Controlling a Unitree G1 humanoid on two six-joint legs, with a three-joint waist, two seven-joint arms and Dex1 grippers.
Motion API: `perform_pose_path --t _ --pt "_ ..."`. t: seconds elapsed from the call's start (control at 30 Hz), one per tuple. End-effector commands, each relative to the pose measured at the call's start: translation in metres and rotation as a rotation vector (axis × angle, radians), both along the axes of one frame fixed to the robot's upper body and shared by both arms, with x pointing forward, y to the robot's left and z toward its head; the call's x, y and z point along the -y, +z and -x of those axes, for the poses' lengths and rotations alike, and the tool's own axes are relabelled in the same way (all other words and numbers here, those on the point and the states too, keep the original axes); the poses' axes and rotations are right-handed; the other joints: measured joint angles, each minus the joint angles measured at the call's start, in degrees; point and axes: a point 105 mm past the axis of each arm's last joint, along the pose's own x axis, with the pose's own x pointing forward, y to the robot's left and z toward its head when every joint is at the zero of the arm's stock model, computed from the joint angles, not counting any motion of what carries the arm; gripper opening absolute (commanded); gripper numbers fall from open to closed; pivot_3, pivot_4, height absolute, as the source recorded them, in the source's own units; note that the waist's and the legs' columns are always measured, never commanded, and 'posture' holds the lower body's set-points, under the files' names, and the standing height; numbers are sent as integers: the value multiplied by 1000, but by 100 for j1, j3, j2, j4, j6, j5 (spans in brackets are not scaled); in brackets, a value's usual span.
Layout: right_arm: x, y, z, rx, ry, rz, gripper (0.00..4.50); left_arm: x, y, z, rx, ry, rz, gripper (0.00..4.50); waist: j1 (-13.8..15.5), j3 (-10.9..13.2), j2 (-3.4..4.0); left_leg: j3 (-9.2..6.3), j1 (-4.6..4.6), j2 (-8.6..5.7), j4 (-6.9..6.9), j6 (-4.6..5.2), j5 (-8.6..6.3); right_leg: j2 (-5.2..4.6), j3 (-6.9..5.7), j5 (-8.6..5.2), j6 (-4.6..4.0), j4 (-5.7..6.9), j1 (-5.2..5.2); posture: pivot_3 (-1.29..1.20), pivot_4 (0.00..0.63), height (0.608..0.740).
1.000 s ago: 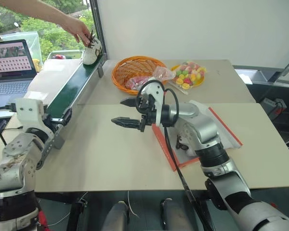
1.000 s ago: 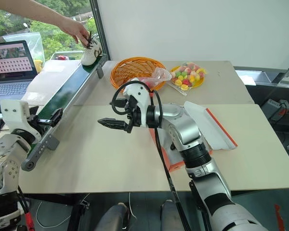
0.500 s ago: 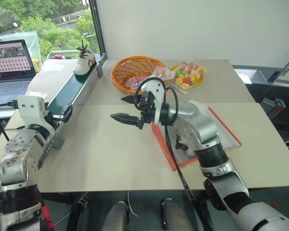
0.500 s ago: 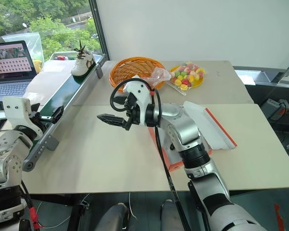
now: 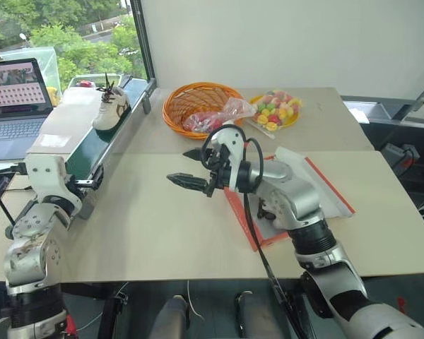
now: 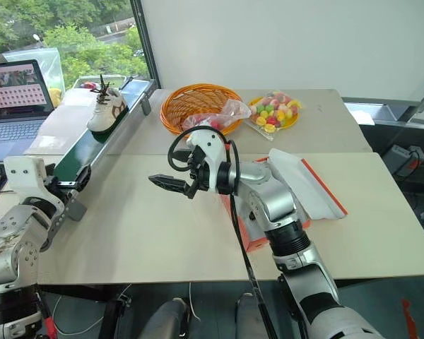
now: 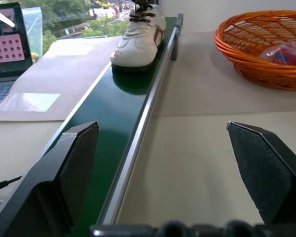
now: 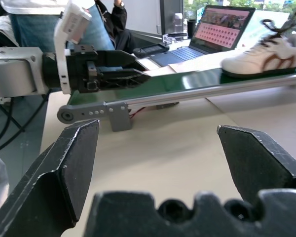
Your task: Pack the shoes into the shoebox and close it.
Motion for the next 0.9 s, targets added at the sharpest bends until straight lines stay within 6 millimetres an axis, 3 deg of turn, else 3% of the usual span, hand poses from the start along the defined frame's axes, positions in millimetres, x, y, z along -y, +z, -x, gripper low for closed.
perform_pose_path --t 0.03,0.13,0.43,0.9 --pt "1 13 3 34 10 -32 4493 -17 20 9 80 91 -36 4450 3 0 0 0 0 1 0 0 0 2 0 0 0 0 0 0 150 740" --pt "0 13 4 34 20 -35 4493 -27 18 13 86 152 -19 4450 4 0 0 1 1 1 0 0 0 2 0 0 -1 -1 1 0 150 740" --pt "-5 16 16 47 99 -42 4493 -29 16 14 97 166 -12 4450 13 -1 -1 0 1 2 0 -1 -1 2 -2 1 -1 -1 2 0 150 740" --pt "-2 17 16 61 68 -37 4493 -67 6 -12 24 127 -74 4450 12 -1 -1 2 3 13 0 -3 -2 13 -8 4 -6 -4 1 0 150 740"
